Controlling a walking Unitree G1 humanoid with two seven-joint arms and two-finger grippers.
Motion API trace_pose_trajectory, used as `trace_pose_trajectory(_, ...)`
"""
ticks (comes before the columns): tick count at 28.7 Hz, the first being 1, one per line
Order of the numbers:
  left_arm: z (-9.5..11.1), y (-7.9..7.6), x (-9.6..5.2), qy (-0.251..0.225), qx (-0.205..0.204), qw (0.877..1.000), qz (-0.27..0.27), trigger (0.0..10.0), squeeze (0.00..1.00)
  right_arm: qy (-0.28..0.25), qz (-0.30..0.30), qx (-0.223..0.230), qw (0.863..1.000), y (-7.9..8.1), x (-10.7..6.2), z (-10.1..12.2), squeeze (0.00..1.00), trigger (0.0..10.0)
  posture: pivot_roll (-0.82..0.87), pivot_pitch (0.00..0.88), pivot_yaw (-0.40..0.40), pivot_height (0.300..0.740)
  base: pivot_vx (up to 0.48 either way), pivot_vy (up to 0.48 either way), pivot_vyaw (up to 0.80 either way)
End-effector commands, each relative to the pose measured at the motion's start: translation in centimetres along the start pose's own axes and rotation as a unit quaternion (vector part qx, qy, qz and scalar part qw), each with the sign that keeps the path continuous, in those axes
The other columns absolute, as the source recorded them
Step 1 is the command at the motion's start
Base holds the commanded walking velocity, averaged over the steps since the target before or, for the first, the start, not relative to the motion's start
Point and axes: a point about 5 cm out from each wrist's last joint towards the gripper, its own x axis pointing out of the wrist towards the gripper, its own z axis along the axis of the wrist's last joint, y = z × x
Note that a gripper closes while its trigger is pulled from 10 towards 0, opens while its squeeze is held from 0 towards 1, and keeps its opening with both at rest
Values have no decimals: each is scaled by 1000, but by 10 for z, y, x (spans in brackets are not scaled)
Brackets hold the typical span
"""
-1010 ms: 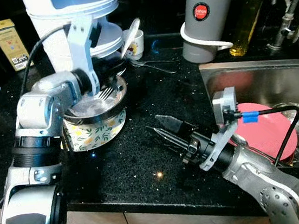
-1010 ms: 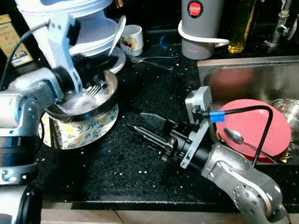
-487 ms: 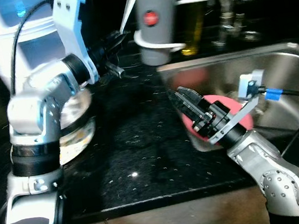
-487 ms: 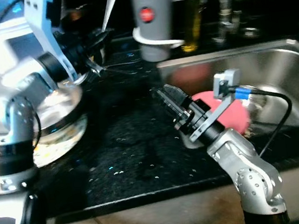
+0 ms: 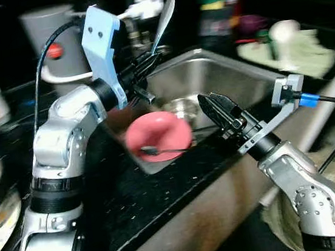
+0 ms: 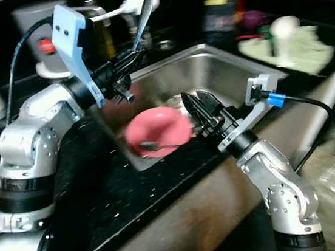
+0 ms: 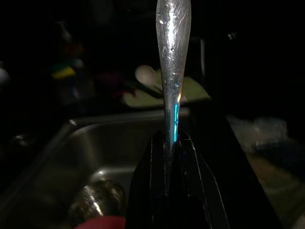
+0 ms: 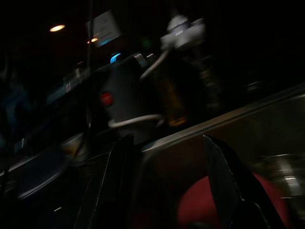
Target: Kitchen organization
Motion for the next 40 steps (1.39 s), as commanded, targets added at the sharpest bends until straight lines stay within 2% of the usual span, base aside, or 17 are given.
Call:
trace_pose_trajectory(1,-12,4,-2,19,-1,1000,14,10000,0,6,-8,-3,1000,-2,1,-2,0,10000,-77,22,10,740,0,0,-800)
trace_pose_trajectory(2,-29,10,-2,47,-21,998,38,10000,0,12,-8,-8,1000,-2,1,-3,0,10000,-78,22,10,740,0,0,-800)
trace_pose_trajectory(5,-38,12,-2,63,-31,996,49,10000,0,15,-7,-11,1000,-2,1,-4,0,10000,-79,21,10,740,0,0,-800)
trace_pose_trajectory(7,-54,14,-3,93,-46,992,70,10000,0,20,1,-20,1000,0,0,-6,0,10000,-82,19,11,740,0,0,-400)
trace_pose_trajectory(14,-72,16,-4,138,-63,984,97,10000,0,45,31,-33,998,8,-1,-12,0,10000,-84,16,9,740,0,0,0)
trace_pose_trajectory(16,-85,14,-5,166,-80,978,102,10000,0,63,57,-37,996,15,-3,-17,0,10000,-86,16,8,740,0,0,0)
trace_pose_trajectory(19,-91,13,-5,181,-92,974,102,10000,0,70,67,-38,995,18,-3,-19,0,10000,-86,15,9,740,0,0,0)
trace_pose_trajectory(21,-101,10,-6,206,-109,967,100,10000,0,79,85,-40,992,23,-4,-21,0,10000,-87,15,10,740,0,0,0)
trace_pose_trajectory(25,-105,7,-4,206,-123,966,93,10000,0,93,114,-39,988,30,-8,-23,0,10000,-88,21,10,740,0,0,0)
trace_pose_trajectory(26,-104,6,-3,204,-124,967,90,10000,184,97,122,-38,987,32,-9,-24,0,10000,-88,21,10,740,0,0,0)
trace_pose_trajectory(27,-104,5,-3,200,-125,968,86,10000,514,100,129,-40,986,34,-10,-25,0,10000,-88,21,10,740,0,0,0)
trace_pose_trajectory(28,-104,5,-3,200,-125,968,86,10000,514,100,129,-40,986,34,-10,-25,0,10000,-88,21,10,740,0,0,0)
trace_pose_trajectory(29,-104,4,-2,198,-128,968,84,10000,1000,102,130,-40,985,35,-10,-26,0,10000,-89,24,11,740,0,0,0)
trace_pose_trajectory(37,-98,6,-2,181,-126,971,93,10000,1000,102,135,-39,985,37,-11,-28,0,10000,-88,27,11,740,0,0,0)
trace_pose_trajectory(39,-91,10,-3,169,-111,974,107,10000,1000,102,137,-40,985,37,-11,-29,0,10000,-86,29,8,740,0,0,0)
trace_pose_trajectory(40,-83,14,-4,158,-88,976,120,10000,1000,96,138,-36,985,37,-11,-29,0,10000,-83,29,7,740,0,0,0)
